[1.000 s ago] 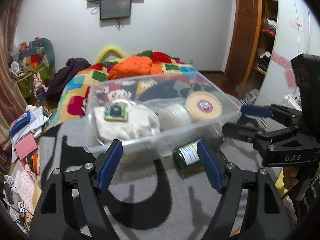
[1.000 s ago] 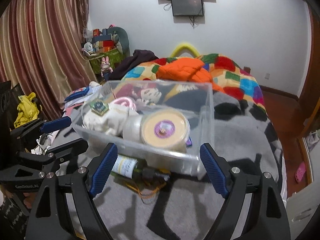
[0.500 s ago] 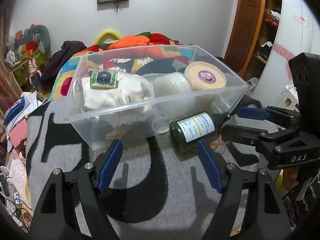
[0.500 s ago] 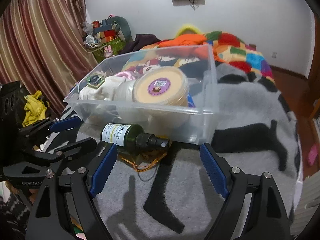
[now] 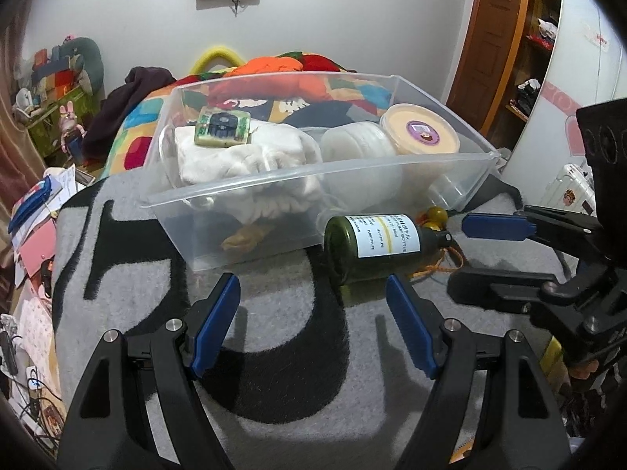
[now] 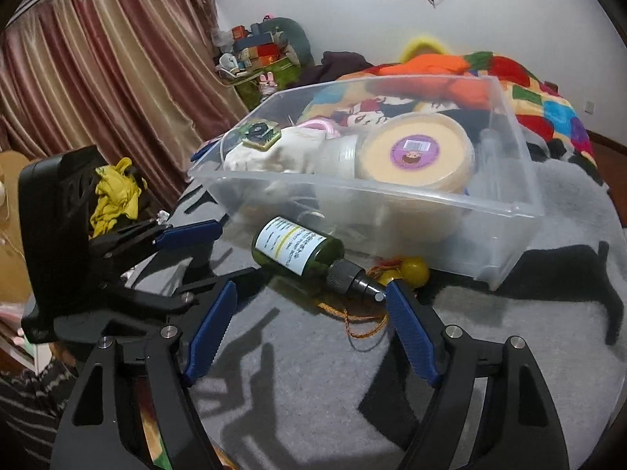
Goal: Organize objects
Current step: 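Move both tools open toward the green glass bottle beside the bin, then grasp the green glass bottle with the left tool while the right tool grasps the yellow bead tassel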
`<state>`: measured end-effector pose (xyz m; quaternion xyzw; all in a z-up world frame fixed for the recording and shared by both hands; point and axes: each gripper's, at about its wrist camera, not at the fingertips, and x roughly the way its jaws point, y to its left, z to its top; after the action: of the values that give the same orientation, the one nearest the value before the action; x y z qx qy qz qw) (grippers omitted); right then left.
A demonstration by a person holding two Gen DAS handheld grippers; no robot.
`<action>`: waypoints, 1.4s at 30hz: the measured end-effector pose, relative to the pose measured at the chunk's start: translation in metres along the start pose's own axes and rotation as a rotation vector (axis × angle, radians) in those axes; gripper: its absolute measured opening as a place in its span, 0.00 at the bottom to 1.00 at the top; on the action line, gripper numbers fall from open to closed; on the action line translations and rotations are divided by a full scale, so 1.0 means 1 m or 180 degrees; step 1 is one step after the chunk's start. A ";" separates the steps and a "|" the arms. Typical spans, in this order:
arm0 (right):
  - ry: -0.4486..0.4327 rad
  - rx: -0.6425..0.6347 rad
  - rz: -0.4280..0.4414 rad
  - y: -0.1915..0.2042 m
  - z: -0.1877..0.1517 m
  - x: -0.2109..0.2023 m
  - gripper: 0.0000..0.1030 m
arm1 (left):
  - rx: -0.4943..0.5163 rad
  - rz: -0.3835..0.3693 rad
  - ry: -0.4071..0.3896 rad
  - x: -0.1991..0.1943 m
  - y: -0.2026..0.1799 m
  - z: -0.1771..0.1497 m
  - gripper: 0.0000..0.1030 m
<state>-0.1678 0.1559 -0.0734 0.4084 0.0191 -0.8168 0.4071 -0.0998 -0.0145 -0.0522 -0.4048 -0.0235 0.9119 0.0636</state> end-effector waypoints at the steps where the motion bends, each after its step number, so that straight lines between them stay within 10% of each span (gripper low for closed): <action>1: -0.0005 0.0009 -0.0035 -0.002 -0.001 -0.001 0.74 | -0.0001 -0.0010 0.0003 0.000 0.000 0.001 0.74; 16: -0.0174 0.0540 -0.0619 -0.061 -0.010 -0.030 0.74 | 0.0055 -0.0256 0.0155 0.026 -0.029 0.022 0.74; 20: -0.0180 0.0492 -0.0658 -0.059 -0.009 -0.027 0.74 | 0.0032 -0.0302 0.0182 0.032 -0.031 0.019 0.60; 42: 0.0125 0.0206 -0.0771 -0.033 0.010 0.025 0.57 | -0.0157 -0.0019 -0.0362 -0.024 0.005 0.005 0.59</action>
<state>-0.2052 0.1581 -0.0936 0.4320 0.0499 -0.8520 0.2917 -0.0882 -0.0226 -0.0313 -0.3538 -0.0507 0.9324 0.0549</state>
